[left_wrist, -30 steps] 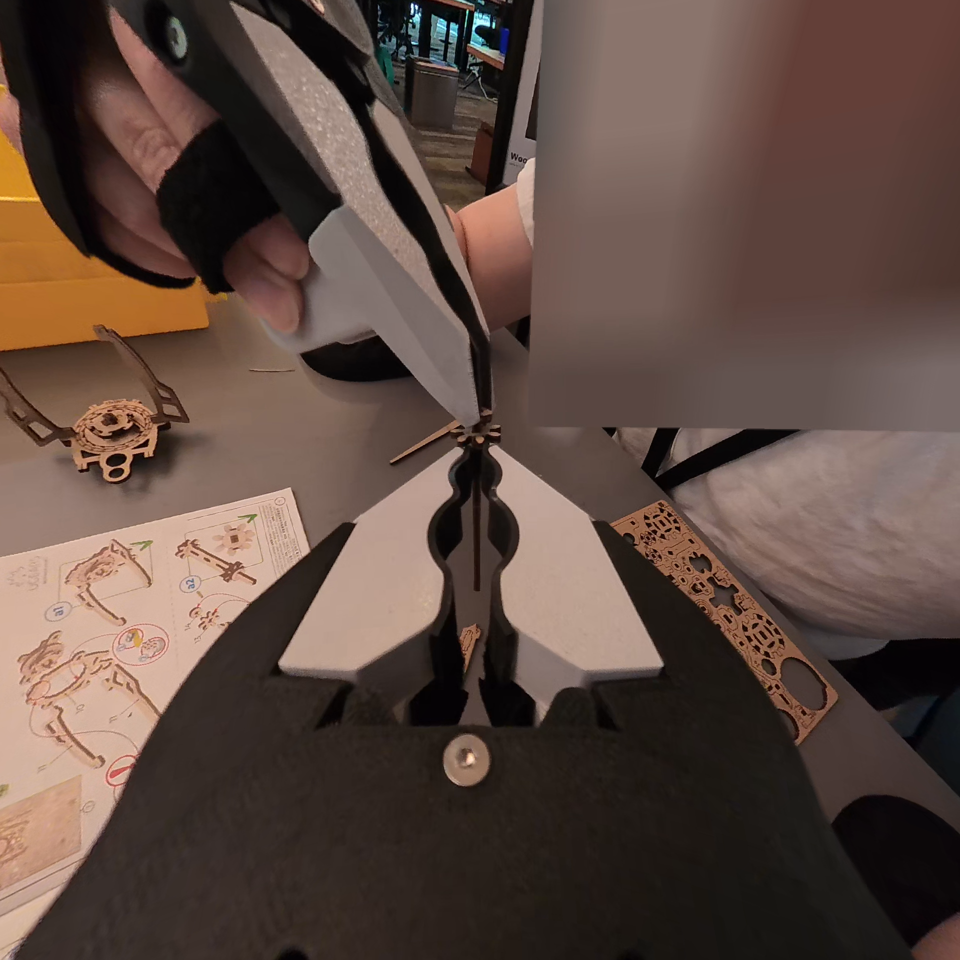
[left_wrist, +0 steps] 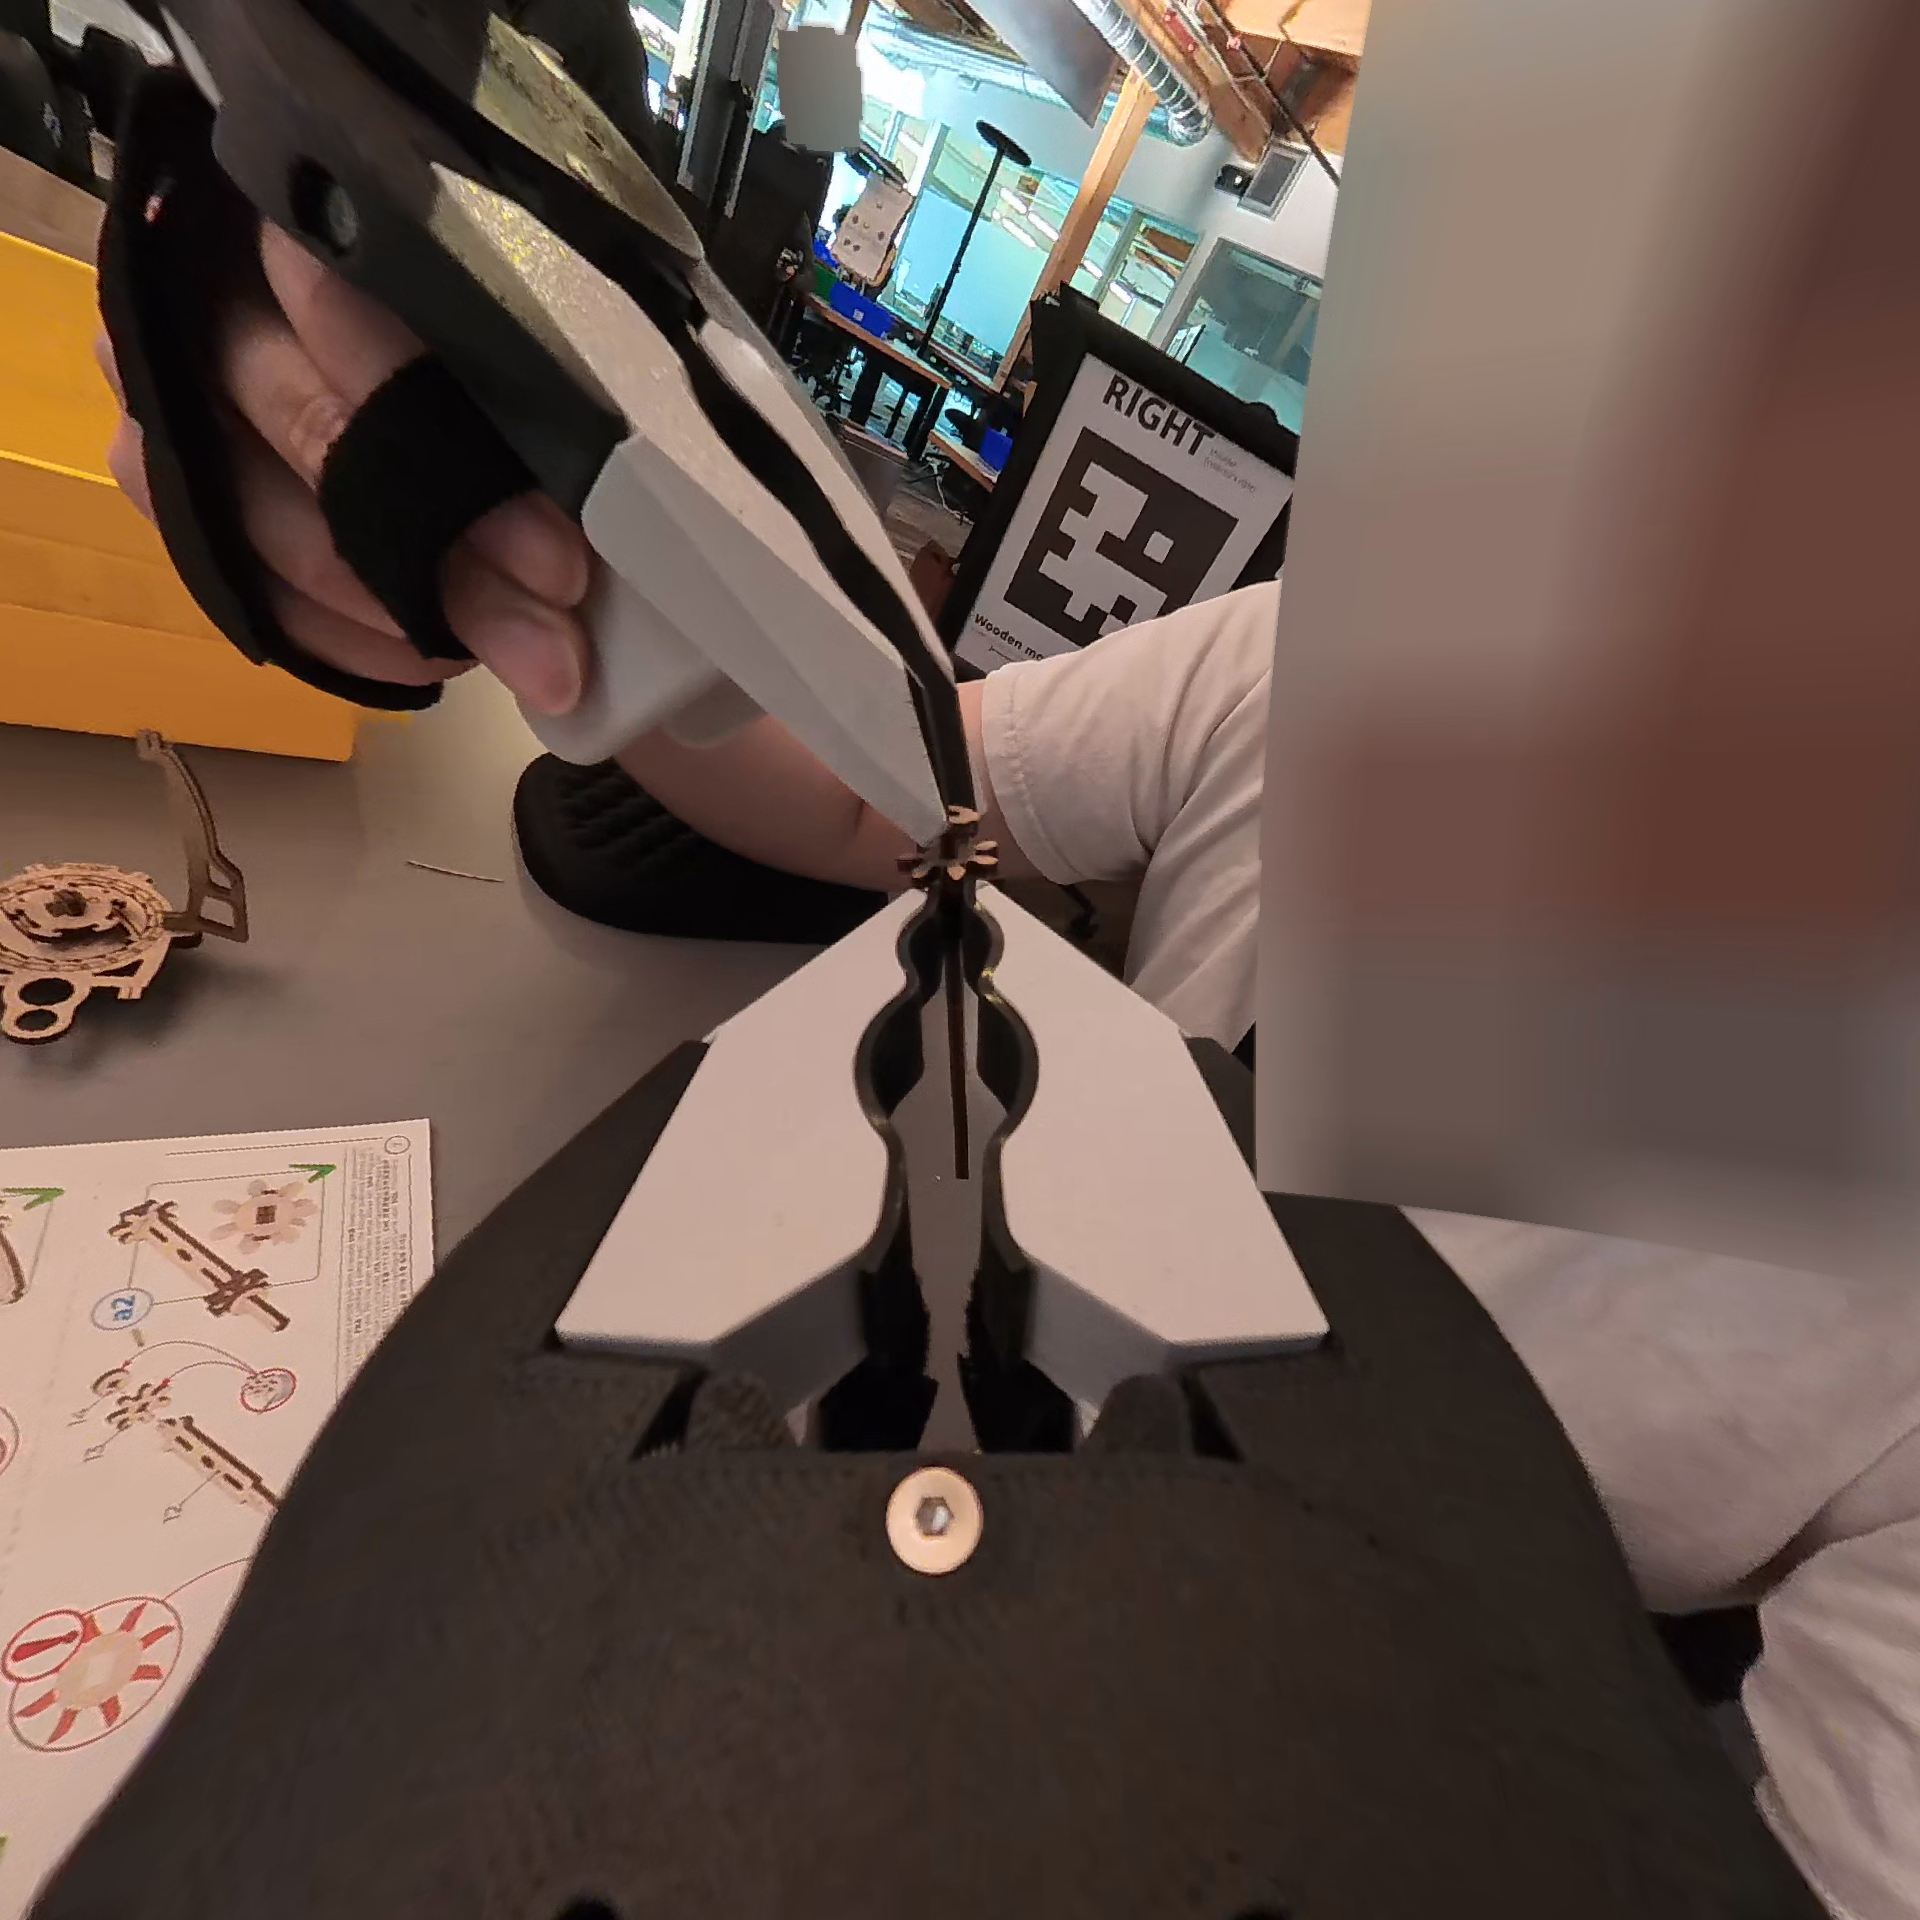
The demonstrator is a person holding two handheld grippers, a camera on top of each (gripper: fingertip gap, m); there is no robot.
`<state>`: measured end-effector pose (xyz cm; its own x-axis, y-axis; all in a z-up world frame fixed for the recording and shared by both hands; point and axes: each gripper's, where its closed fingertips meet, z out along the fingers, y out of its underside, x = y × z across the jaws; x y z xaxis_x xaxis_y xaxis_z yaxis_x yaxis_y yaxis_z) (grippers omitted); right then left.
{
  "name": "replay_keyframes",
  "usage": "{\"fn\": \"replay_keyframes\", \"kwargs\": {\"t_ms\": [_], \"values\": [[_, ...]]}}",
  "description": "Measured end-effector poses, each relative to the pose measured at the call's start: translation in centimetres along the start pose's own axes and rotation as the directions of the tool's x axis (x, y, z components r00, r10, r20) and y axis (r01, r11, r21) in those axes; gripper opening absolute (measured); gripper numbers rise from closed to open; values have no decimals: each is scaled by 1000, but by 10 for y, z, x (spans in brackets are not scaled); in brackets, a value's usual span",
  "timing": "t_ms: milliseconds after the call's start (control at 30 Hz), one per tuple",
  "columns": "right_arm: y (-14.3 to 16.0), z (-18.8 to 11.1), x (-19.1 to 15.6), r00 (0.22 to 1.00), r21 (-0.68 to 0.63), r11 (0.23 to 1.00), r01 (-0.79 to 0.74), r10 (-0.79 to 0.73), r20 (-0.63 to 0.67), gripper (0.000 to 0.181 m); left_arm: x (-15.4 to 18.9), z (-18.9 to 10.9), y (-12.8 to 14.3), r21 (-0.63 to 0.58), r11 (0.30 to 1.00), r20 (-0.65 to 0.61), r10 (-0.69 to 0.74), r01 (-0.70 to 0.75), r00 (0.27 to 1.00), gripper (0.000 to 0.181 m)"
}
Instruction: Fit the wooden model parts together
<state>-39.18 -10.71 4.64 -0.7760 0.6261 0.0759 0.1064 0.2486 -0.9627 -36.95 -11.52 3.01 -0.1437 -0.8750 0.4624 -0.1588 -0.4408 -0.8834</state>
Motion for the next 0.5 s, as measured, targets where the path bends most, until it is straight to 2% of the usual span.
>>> {"fn": "replay_keyframes", "kwargs": {"t_ms": [300, 367, 433, 500], "values": [[-2, -2, 4, 999, 13, 1000, 22, -22, -28, 14, -1, -5, -7, 39, 999, 11, 31, -32, 999, 0], [-2, -4, 8, 998, 16, 1000, 19, -18, -55, 24, 0, -8, -11, 64, 996, 19, 58, -59, 998, 0], [-4, -8, 18, 994, 33, 999, 1, 3, -111, 32, -5, -12, -15, 72, 990, 75, 114, -119, 991, 0], [-12, -16, 28, 987, 96, 994, -43, 58, -152, 32, -18, -18, -18, 40, 971, 211, 223, -236, 952, 0]]}}
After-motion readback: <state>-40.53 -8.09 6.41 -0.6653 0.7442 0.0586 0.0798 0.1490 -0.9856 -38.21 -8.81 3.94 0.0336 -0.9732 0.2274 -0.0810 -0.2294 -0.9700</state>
